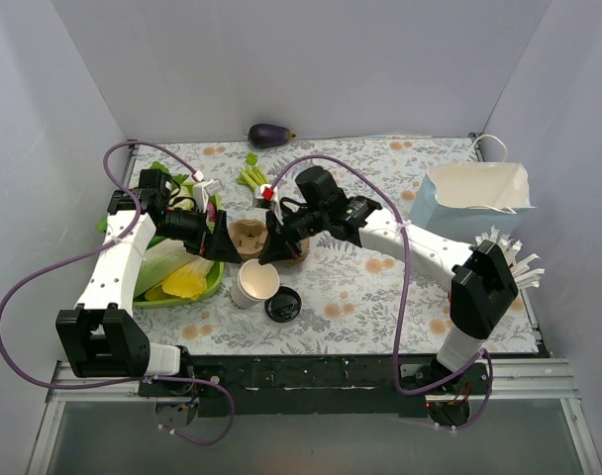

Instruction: Pack the takeout coffee

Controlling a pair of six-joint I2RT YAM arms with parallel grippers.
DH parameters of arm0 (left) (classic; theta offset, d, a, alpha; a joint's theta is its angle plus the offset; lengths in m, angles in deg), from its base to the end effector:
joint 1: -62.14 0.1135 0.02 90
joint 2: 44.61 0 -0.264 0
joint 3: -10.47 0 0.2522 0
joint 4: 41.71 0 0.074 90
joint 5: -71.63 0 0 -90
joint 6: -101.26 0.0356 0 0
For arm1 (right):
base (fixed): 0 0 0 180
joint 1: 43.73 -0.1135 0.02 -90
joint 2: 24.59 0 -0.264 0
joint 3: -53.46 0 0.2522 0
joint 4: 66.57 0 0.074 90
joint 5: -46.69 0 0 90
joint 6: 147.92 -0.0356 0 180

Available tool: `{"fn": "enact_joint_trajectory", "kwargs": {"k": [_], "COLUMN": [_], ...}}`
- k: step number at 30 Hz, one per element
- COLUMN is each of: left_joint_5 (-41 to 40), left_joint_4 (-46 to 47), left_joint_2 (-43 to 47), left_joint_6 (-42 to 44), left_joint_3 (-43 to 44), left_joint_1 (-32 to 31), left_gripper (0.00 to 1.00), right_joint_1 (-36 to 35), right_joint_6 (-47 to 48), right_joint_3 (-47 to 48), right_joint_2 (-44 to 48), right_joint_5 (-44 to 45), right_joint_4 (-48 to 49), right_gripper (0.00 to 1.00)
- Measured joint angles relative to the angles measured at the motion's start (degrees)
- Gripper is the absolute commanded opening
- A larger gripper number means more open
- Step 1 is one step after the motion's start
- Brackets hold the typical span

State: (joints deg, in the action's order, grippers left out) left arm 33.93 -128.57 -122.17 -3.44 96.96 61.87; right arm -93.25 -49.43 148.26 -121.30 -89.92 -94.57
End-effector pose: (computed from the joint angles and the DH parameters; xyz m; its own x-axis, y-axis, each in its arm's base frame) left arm 0.2322 -0.0293 0.3168 -0.9886 -0.1505 -0.0059 -0.0853 0.5919 -0.8015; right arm 0.2324 0.3121 0.3182 -0.1826 -0.3702 -0.9108 -0.9690 -0.0888 0.2304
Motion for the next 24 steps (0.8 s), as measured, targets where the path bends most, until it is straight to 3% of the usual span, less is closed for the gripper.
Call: {"fn": "enact_joint_trajectory", "kwargs": {"k": [24], "left_joint_5": [-8.94], "left_joint_4": [2.10], "left_joint_2": [-1.03], "left_joint_6": [-0.79], "left_joint_3": [-1.38], "left_joint_1": [-0.07], "left_gripper": [0.93], "right_joint_1": [-0.04], "right_joint_6": [-3.89], "right_joint_3": [1.27], "right_joint_2": [-3.48], "right_joint_5": [2.14], "right_joint_4": [4.98], "right_gripper": [0.01]}}
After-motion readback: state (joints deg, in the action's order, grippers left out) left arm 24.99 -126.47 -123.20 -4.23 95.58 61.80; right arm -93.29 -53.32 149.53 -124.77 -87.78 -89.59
